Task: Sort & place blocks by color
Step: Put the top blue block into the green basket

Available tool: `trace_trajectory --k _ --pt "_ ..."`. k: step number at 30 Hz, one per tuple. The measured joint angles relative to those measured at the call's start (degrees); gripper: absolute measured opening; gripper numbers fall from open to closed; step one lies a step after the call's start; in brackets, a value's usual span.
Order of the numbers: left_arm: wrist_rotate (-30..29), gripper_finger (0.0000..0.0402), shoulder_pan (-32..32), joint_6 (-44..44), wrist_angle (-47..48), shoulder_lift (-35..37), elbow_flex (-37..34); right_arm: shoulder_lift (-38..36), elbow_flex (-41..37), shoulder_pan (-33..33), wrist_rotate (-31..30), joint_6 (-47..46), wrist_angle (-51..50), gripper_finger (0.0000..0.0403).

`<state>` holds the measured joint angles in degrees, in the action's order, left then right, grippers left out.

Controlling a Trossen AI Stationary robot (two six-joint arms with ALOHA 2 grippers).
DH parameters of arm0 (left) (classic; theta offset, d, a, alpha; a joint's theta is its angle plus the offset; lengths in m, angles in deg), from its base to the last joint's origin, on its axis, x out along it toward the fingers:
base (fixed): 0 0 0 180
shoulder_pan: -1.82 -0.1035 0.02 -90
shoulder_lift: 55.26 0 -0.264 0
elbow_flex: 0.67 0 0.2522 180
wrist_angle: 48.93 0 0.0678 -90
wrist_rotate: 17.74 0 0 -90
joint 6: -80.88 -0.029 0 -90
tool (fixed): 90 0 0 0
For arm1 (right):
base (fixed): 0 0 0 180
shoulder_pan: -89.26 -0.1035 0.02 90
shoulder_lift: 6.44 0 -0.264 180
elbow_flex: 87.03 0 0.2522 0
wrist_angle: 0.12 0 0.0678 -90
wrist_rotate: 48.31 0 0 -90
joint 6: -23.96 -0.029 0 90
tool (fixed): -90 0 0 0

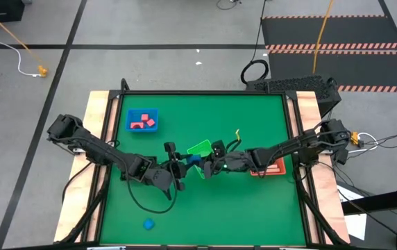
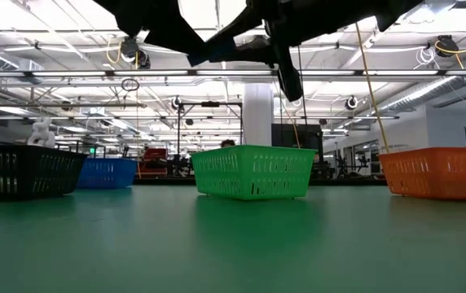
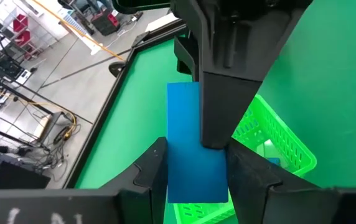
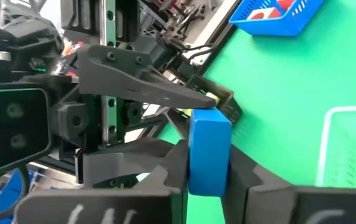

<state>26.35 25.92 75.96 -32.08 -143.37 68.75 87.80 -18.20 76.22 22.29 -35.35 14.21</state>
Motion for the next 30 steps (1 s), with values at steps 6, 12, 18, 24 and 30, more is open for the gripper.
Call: trace_trajectory --k 6,12,18,24,30 --pt "1.52 0.0186 0.29 3.72 -0.14 -0.04 -0.04 0.00 0.12 0.80 0.85 2.47 -2.36 0.0036" --pt "1.30 0.0272 0.79 7.44 -0.04 -0.09 -0.04 -3.04 0.15 2.84 -0.32 5.52 -12.08 0.0036" --pt "1.05 0.0291 2.91 8.94 1.02 -0.09 -0.04 -8.77 0.15 4.35 -2.86 7.00 -27.12 0.0036" --pt "6.12 0.0274 6.46 22.72 11.67 -0.09 -0.04 -6.41 -0.42 1.12 1.55 3.85 -29.86 0.0037" --pt "20.78 0.0242 10.51 41.58 24.98 -0.09 -0.04 -2.47 -0.83 -0.90 -1.09 3.24 -29.51 0.0052"
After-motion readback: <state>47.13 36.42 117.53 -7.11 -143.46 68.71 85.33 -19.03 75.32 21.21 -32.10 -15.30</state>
